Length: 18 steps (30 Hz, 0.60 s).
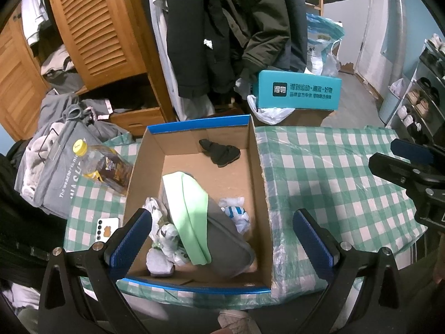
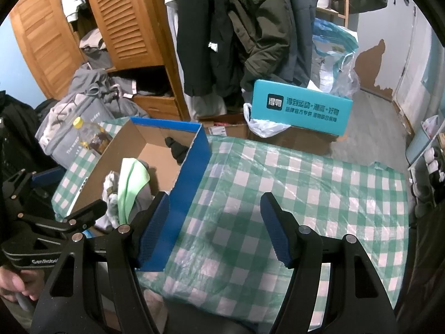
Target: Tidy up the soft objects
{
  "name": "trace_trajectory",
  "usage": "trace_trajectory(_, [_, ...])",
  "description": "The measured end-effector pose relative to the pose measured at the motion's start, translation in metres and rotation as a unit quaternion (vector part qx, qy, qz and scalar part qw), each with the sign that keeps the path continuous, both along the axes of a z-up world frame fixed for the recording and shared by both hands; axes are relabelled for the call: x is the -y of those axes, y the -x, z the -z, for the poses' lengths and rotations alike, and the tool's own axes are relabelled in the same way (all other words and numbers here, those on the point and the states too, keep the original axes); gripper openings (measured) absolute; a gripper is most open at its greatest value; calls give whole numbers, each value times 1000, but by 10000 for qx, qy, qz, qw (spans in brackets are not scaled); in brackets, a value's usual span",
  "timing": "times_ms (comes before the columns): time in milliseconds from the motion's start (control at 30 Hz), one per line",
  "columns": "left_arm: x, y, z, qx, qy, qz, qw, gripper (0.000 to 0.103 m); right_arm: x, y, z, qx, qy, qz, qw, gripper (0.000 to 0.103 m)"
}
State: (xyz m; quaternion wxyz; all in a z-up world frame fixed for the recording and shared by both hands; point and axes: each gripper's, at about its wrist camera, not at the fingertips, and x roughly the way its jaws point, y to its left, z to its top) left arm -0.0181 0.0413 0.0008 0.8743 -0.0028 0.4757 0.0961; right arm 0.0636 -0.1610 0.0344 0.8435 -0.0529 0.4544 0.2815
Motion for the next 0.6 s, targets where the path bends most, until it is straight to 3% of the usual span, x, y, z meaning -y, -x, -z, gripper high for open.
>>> trace_trajectory(600, [1,1,0,-5,67,19,10000,102,-2,1,0,4,9,0,10000,67])
